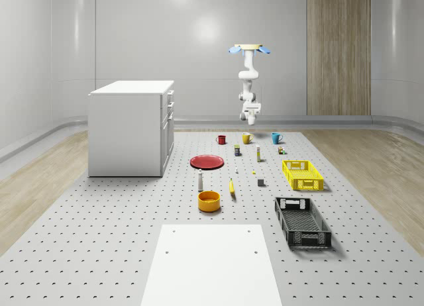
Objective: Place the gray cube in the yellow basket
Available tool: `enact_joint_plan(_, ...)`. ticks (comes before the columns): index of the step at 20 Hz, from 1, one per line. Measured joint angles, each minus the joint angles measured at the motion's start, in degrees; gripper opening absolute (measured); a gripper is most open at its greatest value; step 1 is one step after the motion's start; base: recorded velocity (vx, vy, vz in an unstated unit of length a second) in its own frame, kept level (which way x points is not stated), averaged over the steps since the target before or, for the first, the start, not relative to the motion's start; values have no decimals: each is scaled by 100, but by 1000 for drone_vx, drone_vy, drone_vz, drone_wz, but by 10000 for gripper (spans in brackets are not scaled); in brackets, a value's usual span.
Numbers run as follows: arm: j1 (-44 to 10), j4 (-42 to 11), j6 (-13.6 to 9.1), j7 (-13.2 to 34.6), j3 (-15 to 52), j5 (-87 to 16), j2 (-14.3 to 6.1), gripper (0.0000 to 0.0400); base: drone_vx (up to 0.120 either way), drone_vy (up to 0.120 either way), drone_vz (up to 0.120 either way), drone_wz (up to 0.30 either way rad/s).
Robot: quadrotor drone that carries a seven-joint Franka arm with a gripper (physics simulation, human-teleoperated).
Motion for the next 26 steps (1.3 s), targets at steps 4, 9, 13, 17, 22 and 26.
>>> enact_joint_plan(4, -6, -12, 17, 3, 18, -23, -12, 400, 120, 0, 0, 0)
enact_joint_plan(9, -21, -27, 39, 10, 64, -88, -27, 400, 120, 0, 0, 0)
enact_joint_plan(13, -46, -42, 57, 24, 142, -197, -40, 400, 120, 0, 0, 0)
enact_joint_plan(17, -93, -63, 77, 53, 295, -412, -55, 400, 120, 0, 0, 0)
enact_joint_plan(22, -219, -134, 108, 130, 704, -988, -84, 400, 120, 0, 0, 0)
enact_joint_plan(26, -431, -330, 152, 266, 1367, -1933, -138, 400, 120, 0, 0, 0)
